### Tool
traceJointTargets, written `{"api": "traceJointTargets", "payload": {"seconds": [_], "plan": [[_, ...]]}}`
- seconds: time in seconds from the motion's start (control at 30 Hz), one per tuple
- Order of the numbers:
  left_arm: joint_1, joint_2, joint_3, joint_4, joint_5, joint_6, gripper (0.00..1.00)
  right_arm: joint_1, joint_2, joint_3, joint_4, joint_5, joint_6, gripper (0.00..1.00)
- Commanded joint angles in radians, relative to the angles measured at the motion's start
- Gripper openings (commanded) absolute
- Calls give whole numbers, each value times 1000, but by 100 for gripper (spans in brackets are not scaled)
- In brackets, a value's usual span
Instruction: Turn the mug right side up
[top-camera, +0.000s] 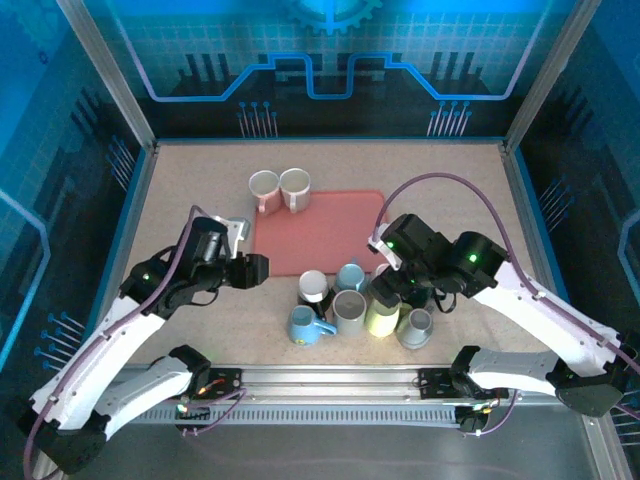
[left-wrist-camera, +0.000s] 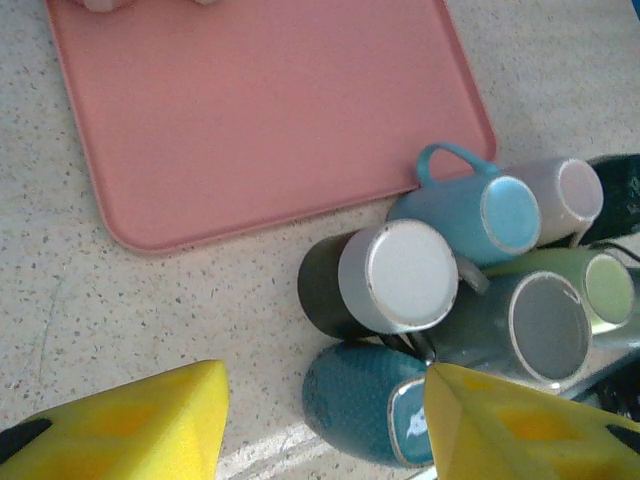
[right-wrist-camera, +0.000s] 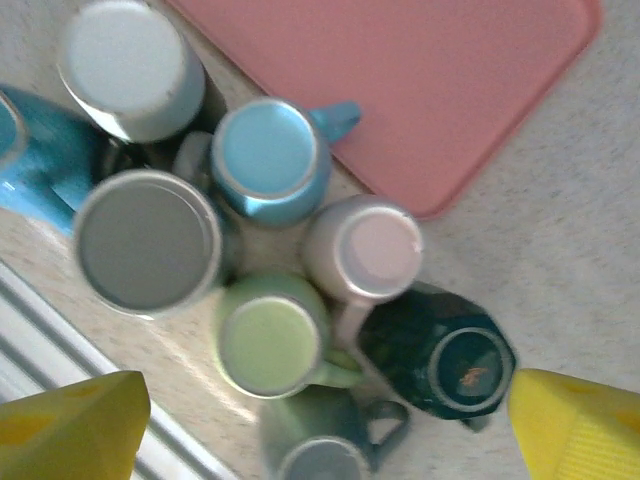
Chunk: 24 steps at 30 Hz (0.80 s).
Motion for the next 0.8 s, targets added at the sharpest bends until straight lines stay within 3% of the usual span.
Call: {"api": "traceJointTargets", "payload": {"seconds": [0.0, 0.13, 0.33, 0.53, 0.77], "plan": [[-18, -74, -30, -41, 22, 22, 57, -42, -34, -19, -18, 51, -251, 94], [-17, -114, -52, -23, 36, 8, 58, -74, -69, -49, 34, -41, -476, 94], [-18, -128, -113, 32, 68, 5, 58, -187, -18, -70, 25, -69, -699, 95], [-18, -157, -140, 60, 67, 3, 59, -303, -3, -82, 6, -143, -816, 96], [-20, -170, -150, 74, 85, 1, 59, -420, 18, -116, 21, -140, -936, 96]]}}
